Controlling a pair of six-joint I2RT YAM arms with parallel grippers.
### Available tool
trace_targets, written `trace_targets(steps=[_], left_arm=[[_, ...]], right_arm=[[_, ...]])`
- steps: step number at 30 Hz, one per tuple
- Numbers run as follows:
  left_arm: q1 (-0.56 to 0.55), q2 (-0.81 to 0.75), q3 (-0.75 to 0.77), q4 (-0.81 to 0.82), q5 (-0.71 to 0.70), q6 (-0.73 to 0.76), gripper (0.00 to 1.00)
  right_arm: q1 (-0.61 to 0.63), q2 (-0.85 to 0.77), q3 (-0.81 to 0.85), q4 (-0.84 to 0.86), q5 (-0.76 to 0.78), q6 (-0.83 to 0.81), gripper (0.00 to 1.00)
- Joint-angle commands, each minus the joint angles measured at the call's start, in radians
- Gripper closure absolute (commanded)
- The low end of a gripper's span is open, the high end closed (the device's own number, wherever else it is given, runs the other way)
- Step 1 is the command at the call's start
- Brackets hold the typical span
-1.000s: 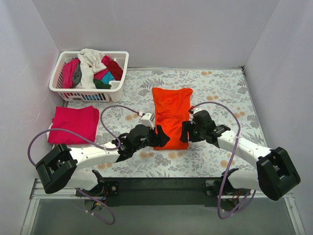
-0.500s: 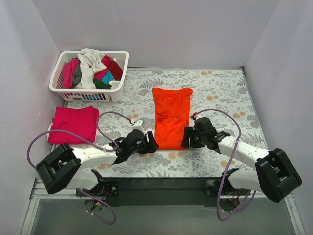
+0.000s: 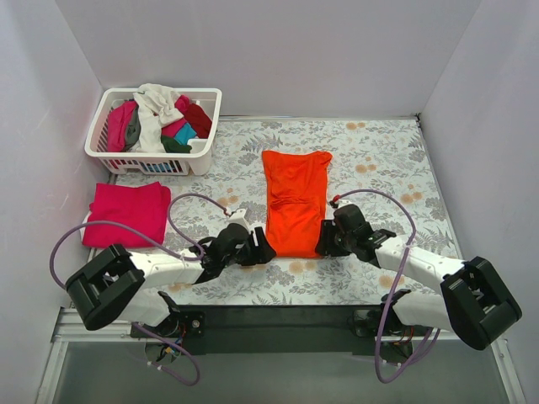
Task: Fold and stack the t-shirts
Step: Fold the tshirt
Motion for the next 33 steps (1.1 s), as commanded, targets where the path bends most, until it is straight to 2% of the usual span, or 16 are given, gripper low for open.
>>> trace_targets(steps=[1,5,11,16,17,20,23,33], left_arm=[[0.005,0.026,-0.009,0.004,0.014,-0.009,0.44],[0.005,0.042,-0.009,0.02,0.014,-0.01,0.46],[0.005,0.075,-0.018,0.035,0.011,-0.009,0.61],[0.005,0.121,-0.031,0.092,0.046,-0.001,0.83],[0.005,0.129,-0.034,0.113,0.051,0.002,0.86],[0.005,0.154,-0.031,0.124,0.068,0.011,0.99],[0.005,0.157,-0.032,0.127,0.076,0.021,1.0],[0.004,-0.005,-0.09,0.017,0.319,0.062,1.0]], right_arm=[[0.026,0.021,-0.015,-0.052,0.023,0.016,0.61],[0.043,0.041,-0.009,-0.055,0.032,0.024,0.64],[0.062,0.061,-0.005,-0.058,0.036,0.032,0.72],[0.07,0.054,-0.008,-0.081,0.039,0.036,0.89],[0.072,0.052,-0.009,-0.087,0.039,0.035,0.96],[0.075,0.035,-0.012,-0.106,0.025,0.03,0.99],[0.078,0.017,-0.008,-0.129,-0.004,0.009,0.99],[0.101,-0.038,0.031,-0.317,-0.156,-0.068,0.99]])
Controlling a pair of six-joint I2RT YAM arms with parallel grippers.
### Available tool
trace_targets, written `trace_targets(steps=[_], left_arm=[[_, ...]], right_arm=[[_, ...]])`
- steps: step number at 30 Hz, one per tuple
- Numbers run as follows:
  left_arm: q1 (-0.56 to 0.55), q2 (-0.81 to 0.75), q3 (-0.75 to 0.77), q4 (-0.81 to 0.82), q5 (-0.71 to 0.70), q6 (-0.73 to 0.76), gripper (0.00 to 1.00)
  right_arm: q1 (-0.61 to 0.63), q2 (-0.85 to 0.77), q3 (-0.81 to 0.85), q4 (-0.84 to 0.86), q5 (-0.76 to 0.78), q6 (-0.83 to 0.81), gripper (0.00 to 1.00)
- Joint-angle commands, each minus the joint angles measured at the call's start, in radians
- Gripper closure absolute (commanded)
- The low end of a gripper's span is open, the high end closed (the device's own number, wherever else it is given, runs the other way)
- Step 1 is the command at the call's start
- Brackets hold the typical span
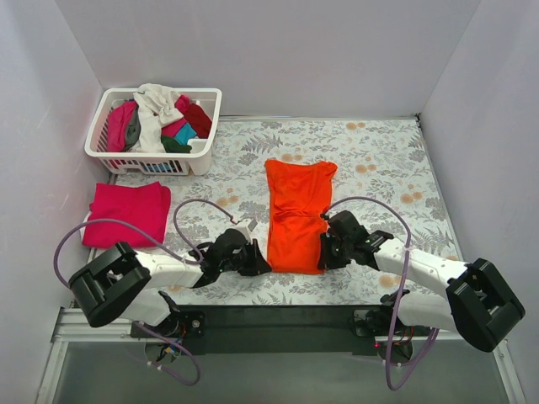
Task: Fold and stack the t-shirts
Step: Fold the tshirt
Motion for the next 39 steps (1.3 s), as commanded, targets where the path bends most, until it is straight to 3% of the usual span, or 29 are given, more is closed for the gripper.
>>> trace_targets(steps=[1,9,31,39], left_arm=[[-0.002,-0.085,-0.046,-0.129,0.139,0.03,1.0],[0.0,-0.245,-0.062,-0.274,0.299,0.035,1.0],[-0.002,-0.444,-0.078,-0.21,0.719,-0.06,1.0],[-0.002,-0.453,-0.094,-0.164,0.77,-0.102,1.0]], right_arm=[[0.02,-0.036,0.015,-0.196,-0.102,-0.053,0.99],[0.04,-0.112,0.046,-0.375,-0.234,-0.089,0.99],[0.121,-0.171,0.092,-0.521,-0.565,-0.198,0.99],[0.16,-0.207,0.141,-0.547,-0.662,-0.227,0.99]])
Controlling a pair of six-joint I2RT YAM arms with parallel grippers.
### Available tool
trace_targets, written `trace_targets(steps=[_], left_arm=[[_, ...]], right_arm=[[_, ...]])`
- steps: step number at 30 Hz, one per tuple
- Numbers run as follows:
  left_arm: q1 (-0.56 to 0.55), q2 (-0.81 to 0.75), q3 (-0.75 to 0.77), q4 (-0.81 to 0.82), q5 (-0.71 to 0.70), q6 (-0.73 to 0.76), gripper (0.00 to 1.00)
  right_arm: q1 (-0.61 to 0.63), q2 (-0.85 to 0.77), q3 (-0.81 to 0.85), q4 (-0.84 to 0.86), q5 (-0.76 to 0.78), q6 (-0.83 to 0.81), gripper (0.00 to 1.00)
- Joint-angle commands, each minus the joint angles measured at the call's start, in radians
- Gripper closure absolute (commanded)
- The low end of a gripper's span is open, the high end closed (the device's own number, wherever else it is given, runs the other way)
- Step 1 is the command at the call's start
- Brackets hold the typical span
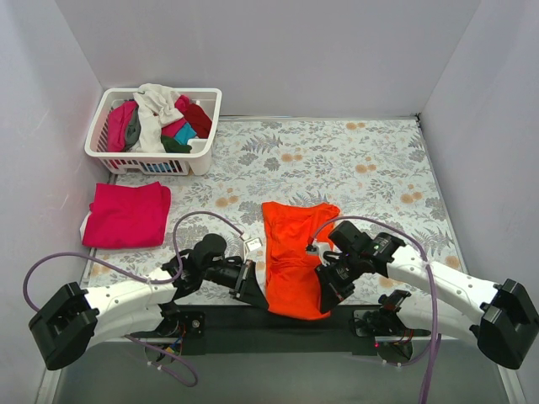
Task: Fold and stack the t-shirts
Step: Fold the tshirt
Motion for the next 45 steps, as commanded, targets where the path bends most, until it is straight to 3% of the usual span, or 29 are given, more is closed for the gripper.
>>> trace_targets(steps=[1,8,20,25,33,45], left_arm=[[0.001,-0.027,-0.006,0.026,0.057,-0.02,1.0],[-0.001,-0.094,-0.001,0.051,0.013,-0.058,1.0],[-0.002,-0.24,-0.06,0.066,0.066,-0.167,1.0],[-0.002,-0.282,-0.043,0.059,-0.094,-0.161,1.0],[-0.002,-0.219,0.057,0.059,-0.347,-0.05,1.0],[0.018,-0.105,0.179,0.103,-0.417,0.028,1.0]], right_arm=[[0.018,-0.032,0.061,-0.041,-0.095,-0.033,0.99],[0.036,-0.046,0.073,-0.055,-0.11,-0.037,0.99],[0.078,-0.073,0.07,-0.064,-0.104,-0.004,0.99],[0.076,-0.09,0.166,-0.059,0.096,0.045,0.99],[0.063,-0.055,0.282,-0.052,0.357,0.056,0.99],[0.027,-0.057,0.346,-0.052,0.476,0.028,0.99]])
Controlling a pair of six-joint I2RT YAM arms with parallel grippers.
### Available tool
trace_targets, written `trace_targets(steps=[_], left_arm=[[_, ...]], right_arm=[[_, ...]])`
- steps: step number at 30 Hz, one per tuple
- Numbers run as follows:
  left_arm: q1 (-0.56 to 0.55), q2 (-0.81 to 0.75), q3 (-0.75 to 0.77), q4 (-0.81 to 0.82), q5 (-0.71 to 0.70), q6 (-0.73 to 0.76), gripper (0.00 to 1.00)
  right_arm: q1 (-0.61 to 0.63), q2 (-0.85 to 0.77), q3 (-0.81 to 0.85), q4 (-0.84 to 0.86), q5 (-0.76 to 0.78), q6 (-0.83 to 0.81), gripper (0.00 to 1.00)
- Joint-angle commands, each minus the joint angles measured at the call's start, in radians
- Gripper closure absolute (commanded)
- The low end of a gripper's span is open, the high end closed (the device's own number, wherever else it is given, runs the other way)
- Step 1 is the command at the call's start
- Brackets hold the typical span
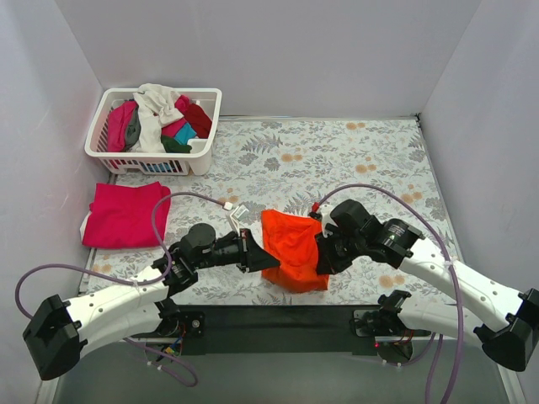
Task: Fold and stack the t-shirts
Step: Fold the tshirt
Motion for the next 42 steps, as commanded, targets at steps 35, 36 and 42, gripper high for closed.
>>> trace_targets(steps=[35,36,42], left_arm=[[0.27,0.409,0.192,0.205,0.131,0.137,1.0],[0.274,0.42,0.193,0.213,0.134,0.138,1.0],[0.303,0.527,0.21,0.256,0.156,0.134,1.0]], right_arm=[[-0.285,0.274,0.133,0.152,0.134,-0.194,0.99],[-0.288,0.284,0.135,0.159,0.131,-0.197,0.99],[-0.31,0.364,0.139,0.184,0.131,-0.212,0.99]])
